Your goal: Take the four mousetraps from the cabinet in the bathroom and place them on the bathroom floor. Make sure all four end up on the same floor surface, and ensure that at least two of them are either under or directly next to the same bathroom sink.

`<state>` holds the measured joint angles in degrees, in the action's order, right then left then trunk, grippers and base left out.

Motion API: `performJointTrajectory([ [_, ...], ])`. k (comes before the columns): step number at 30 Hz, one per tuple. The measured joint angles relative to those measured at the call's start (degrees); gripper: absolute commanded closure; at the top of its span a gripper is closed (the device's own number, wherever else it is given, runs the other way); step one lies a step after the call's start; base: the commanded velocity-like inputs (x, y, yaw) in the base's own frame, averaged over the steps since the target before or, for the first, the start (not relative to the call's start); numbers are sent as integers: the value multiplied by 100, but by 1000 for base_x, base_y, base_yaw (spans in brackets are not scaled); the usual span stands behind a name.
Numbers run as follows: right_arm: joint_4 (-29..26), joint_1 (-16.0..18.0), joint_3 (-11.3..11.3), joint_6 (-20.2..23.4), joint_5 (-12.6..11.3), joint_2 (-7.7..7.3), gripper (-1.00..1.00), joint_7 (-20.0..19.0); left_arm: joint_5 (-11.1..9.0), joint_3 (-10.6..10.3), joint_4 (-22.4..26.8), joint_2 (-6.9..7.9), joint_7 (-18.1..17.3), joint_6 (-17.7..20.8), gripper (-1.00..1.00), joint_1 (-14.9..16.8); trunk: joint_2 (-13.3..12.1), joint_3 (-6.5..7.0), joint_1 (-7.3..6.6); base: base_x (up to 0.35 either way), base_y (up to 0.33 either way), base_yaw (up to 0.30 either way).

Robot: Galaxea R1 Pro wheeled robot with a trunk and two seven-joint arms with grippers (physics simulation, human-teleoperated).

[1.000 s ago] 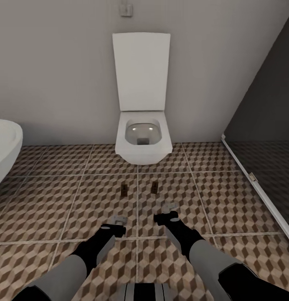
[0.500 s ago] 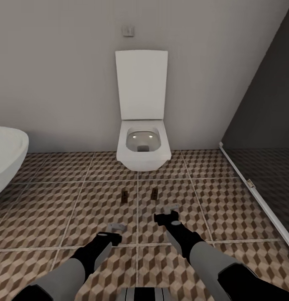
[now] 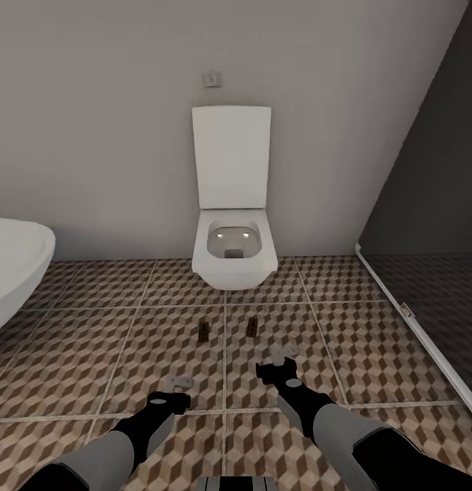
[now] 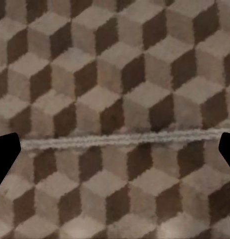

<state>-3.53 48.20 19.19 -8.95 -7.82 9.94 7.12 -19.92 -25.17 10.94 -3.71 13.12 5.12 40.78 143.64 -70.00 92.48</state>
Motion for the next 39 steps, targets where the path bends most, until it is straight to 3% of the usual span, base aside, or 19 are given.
performJointTrajectory([
  [7, 205, -170, -2, -538, 4, -242, -100, -187, 4, 0, -664, 12, -231, -778, -100, -3, -9, 155, -18, 0, 0, 0],
  [20, 233, -812, -2, -1340, 3, -602, -100, -379, -2, -1, -1159, 21, -294, -1227, -100, -3, -27, 443, -52, 0, 0, 0],
  [31, 244, -974, -1, -1598, 1, -682, -100, -449, -5, -2, -1239, 17, -294, -1465, -100, -5, -42, 687, -80, 0, 0, 0],
  [39, 246, -1094, -1, -1622, 1, -687, -100, -454, -5, -2, -1295, 15, -291, -1484, -100, -7, -362, 831, -255, 0, 0, 0],
])
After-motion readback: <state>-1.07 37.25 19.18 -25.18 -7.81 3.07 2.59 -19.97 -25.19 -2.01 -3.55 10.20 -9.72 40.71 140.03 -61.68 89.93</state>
